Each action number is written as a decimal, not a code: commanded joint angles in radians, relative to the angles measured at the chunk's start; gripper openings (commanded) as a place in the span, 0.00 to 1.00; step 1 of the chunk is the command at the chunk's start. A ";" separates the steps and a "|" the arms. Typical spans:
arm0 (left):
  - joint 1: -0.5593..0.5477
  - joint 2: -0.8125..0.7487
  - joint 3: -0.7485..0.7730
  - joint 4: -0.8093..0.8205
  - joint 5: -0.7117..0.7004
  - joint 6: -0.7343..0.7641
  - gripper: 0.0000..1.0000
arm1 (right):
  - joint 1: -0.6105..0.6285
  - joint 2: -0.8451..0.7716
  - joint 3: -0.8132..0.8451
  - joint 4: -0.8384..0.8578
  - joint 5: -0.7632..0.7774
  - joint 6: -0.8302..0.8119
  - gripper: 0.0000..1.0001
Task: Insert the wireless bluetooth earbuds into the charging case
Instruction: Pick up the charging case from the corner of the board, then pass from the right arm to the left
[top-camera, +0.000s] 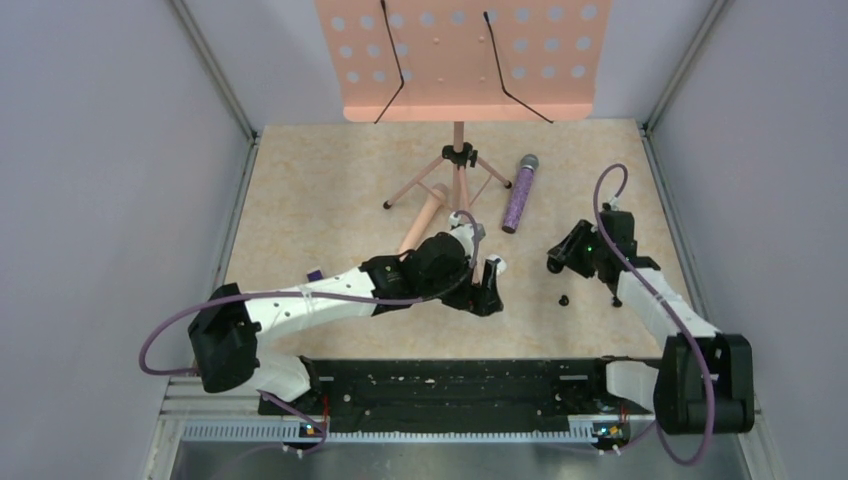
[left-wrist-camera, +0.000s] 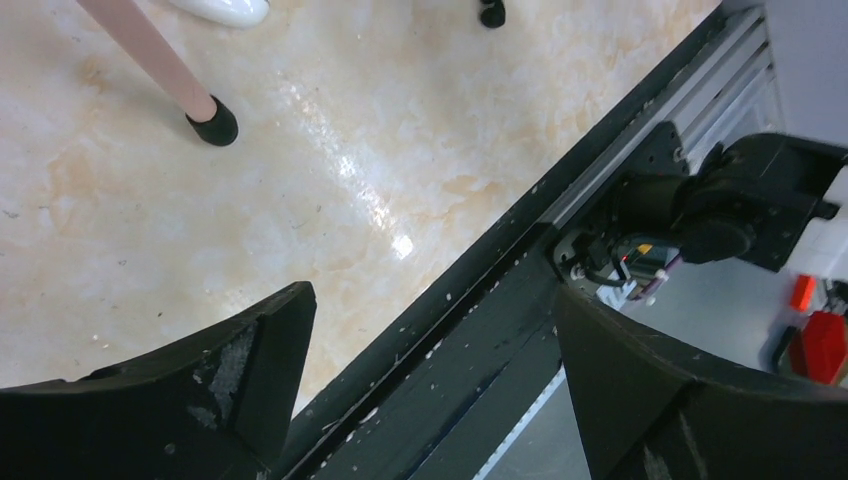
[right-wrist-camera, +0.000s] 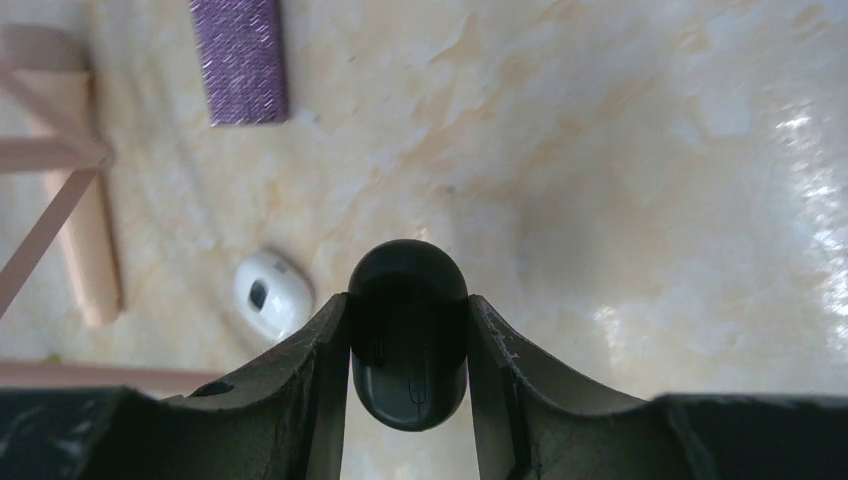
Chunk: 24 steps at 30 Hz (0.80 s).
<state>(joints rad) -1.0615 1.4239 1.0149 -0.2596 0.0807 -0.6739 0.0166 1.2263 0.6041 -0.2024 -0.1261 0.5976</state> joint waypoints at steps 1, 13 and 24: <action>0.015 -0.025 -0.007 0.129 0.006 -0.084 0.94 | 0.015 -0.207 -0.056 -0.037 -0.194 0.000 0.17; 0.016 0.121 0.037 0.388 0.076 -0.132 0.99 | 0.100 -0.563 -0.038 -0.300 -0.162 0.241 0.16; 0.004 0.202 0.033 0.568 0.047 -0.165 0.90 | 0.115 -0.560 -0.003 -0.294 -0.191 0.292 0.16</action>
<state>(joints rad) -1.0496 1.6157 1.0164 0.1772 0.1368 -0.8383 0.1188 0.6674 0.5396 -0.5137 -0.2951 0.8574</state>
